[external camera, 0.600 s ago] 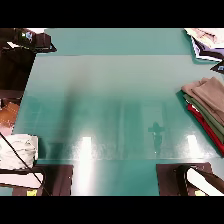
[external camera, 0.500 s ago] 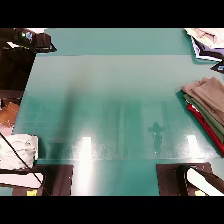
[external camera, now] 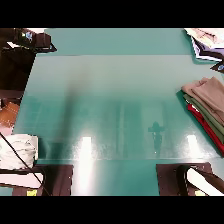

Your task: Fold the shirts.

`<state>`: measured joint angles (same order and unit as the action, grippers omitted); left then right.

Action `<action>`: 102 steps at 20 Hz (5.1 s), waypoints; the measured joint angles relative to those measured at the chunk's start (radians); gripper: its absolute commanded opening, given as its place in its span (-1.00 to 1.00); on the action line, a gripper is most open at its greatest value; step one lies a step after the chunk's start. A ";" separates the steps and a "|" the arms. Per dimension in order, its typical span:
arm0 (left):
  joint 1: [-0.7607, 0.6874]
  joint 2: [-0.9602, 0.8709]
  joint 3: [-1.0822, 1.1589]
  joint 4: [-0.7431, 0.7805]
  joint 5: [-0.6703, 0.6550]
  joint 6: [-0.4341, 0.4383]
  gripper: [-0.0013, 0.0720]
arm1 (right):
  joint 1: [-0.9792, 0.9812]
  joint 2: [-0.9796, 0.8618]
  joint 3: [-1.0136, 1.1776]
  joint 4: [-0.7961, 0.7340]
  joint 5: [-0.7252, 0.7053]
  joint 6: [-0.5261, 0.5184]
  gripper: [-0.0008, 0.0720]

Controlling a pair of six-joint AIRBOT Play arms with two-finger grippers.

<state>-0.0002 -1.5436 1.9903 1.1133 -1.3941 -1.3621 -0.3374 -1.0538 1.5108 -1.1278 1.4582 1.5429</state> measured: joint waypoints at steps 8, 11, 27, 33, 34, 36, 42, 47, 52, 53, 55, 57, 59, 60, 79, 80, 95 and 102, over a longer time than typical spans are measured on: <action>0.000 0.023 -0.002 0.027 -0.074 -0.030 -0.90 | 0.005 0.000 0.000 0.001 -0.001 -0.001 -0.92; -0.013 0.106 -0.049 0.099 -0.158 -0.056 -0.89 | 0.006 0.000 0.000 0.001 -0.001 -0.002 -0.92; -0.030 0.592 -1.030 0.652 -0.253 -0.265 0.77 | 0.006 0.000 0.000 0.002 -0.009 -0.087 -0.92; -0.030 0.603 -1.305 0.741 -0.167 -0.331 0.69 | 0.006 0.000 0.000 0.002 0.002 -0.095 -0.92; -0.030 0.603 -1.330 0.749 -0.153 -0.339 0.69 | 0.006 0.000 0.000 0.002 0.003 -0.095 -0.92; -0.031 0.604 -1.361 0.758 -0.131 -0.352 0.67 | 0.006 0.000 0.000 0.002 0.006 -0.096 -0.92; -0.030 0.603 -1.300 0.763 -0.120 -0.361 -0.89 | 0.006 0.000 0.000 0.003 0.011 -0.097 -0.92; -0.030 0.610 -1.006 0.672 -0.168 -0.335 -0.89 | 0.006 0.000 0.000 0.003 0.011 -0.097 -0.92; -0.031 0.613 -0.599 0.329 -0.208 -0.282 -0.89 | 0.006 0.000 0.000 0.010 0.011 -0.097 -0.92; -0.031 0.613 -0.536 0.251 -0.206 -0.274 -0.89 | 0.006 0.000 0.000 0.010 0.011 -0.097 -0.92; -0.031 0.610 -0.433 0.097 -0.177 -0.246 -0.89 | 0.006 0.000 0.000 0.010 0.011 -0.097 -0.92; -0.031 0.600 -0.372 -0.055 -0.135 -0.212 -0.89 | 0.006 0.000 0.000 0.010 0.011 -0.097 -0.92; -0.058 0.575 -0.340 -0.160 -0.091 -0.180 -0.89 | 0.006 0.000 0.000 0.011 0.011 -0.097 -0.92; -0.085 0.556 -0.330 -0.191 -0.074 -0.163 -0.89 | 0.006 0.000 0.000 0.011 0.011 -0.097 -0.92; -0.272 0.148 -0.465 -0.174 -0.091 -0.029 0.69 | 0.006 0.000 0.000 0.010 0.042 -0.096 -0.92; -0.288 0.170 -0.538 -0.171 -0.059 -0.039 0.69 | 0.006 0.000 0.000 0.010 0.042 -0.096 -0.92; -0.679 0.311 -1.258 -0.357 0.680 -0.148 0.69 | 0.006 0.000 0.000 0.010 0.046 -0.096 -0.92; -0.703 0.271 -1.279 -0.375 0.779 -0.214 0.04 | 0.006 0.000 0.000 0.010 0.056 -0.096 -0.92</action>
<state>-0.7036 -1.2728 0.7116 0.7387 -0.6151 -1.5757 -0.3309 -1.0534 1.5108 -1.1183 1.5146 1.4471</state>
